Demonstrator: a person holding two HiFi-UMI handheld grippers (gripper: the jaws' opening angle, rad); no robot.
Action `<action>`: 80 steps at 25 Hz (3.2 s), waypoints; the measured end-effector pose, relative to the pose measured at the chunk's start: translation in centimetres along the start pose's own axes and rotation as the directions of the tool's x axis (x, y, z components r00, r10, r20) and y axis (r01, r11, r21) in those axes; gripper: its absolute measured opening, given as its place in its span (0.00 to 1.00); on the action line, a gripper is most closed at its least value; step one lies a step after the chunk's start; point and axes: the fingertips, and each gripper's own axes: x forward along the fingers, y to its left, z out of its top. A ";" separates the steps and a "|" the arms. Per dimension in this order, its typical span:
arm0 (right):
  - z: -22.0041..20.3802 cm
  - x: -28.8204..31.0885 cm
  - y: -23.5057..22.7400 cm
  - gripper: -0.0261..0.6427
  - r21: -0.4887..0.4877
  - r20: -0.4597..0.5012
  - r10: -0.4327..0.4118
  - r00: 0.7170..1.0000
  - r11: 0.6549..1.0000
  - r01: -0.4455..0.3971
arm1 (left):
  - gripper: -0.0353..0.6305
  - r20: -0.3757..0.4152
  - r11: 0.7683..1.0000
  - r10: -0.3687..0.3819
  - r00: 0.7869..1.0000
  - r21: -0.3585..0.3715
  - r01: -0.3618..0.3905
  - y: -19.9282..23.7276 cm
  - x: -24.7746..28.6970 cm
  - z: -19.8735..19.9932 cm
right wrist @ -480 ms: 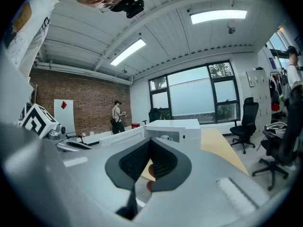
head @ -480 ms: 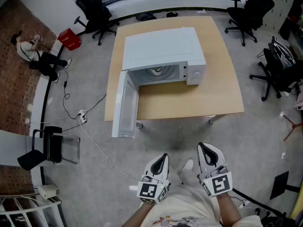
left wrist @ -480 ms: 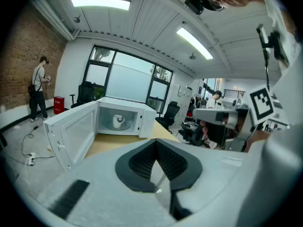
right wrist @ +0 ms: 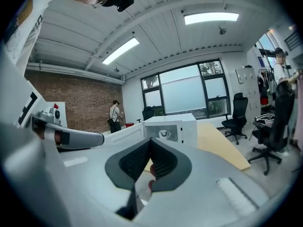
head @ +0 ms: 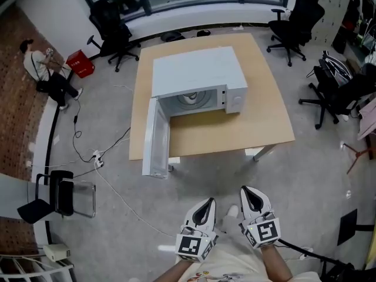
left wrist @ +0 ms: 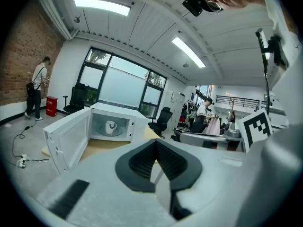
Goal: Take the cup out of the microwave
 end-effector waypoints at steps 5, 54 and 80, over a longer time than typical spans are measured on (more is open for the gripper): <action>0.6 0.0 -0.4 0.05 0.002 0.023 0.002 1.000 1.000 -0.002 | 0.06 0.001 0.999 0.038 0.999 -0.014 -0.038 0.9 -0.4 -0.3; 2.1 30.1 -9.5 0.05 -0.015 -0.052 0.030 0.998 0.999 -0.031 | 0.65 0.116 0.947 0.267 0.957 0.153 -0.283 27.0 30.6 6.2; -1.5 31.9 -13.1 0.05 0.005 -0.136 0.009 0.991 1.000 -0.008 | 0.75 -0.003 0.922 0.346 0.938 0.184 -0.340 38.5 48.4 1.3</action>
